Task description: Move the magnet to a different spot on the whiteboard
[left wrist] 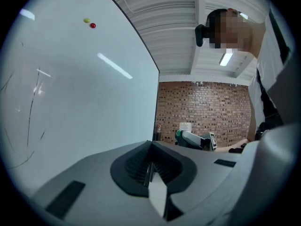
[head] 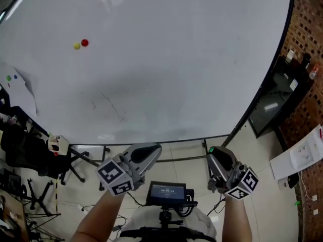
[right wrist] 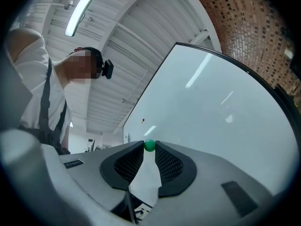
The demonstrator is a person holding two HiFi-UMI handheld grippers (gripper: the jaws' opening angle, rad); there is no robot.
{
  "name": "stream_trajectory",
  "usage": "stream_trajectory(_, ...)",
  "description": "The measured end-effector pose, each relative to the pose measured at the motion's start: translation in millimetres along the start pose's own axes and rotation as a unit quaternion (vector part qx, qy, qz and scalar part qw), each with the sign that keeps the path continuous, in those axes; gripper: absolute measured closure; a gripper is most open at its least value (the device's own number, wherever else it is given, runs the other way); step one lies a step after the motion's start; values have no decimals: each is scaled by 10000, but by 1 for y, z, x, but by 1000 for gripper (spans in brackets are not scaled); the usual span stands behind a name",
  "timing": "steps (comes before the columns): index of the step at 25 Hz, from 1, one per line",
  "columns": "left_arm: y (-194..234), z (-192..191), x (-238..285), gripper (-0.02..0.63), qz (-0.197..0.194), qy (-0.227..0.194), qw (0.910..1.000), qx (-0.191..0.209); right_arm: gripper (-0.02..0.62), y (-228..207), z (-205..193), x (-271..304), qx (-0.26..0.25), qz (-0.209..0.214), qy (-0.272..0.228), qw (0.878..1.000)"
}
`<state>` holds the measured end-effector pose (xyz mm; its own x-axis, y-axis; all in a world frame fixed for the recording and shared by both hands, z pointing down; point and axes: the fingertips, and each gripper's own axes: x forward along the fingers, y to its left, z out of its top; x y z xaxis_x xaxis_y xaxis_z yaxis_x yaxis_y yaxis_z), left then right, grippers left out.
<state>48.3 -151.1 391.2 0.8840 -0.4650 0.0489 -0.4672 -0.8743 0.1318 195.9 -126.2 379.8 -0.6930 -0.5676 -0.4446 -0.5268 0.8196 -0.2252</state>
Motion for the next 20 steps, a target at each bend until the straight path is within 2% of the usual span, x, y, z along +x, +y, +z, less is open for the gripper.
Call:
stream_trajectory(2,7,-1,-4,571,47,12,10000,-83,502,-2,-1,9,-110,-13,158,9998)
stream_trajectory(6,27,12,-11,571,126,-189,9997,-59,502,-10,14,42,-699,30,438,9966)
stream_trajectory(12,40,14,-24,571,246,-315,9992,-35,502,-20,35,74,-1479,-35,959,9843)
stream_trajectory(20,61,13,-37,569,325,-381,9987,-40,502,-33,77,105,-2127,-254,1199,9694)
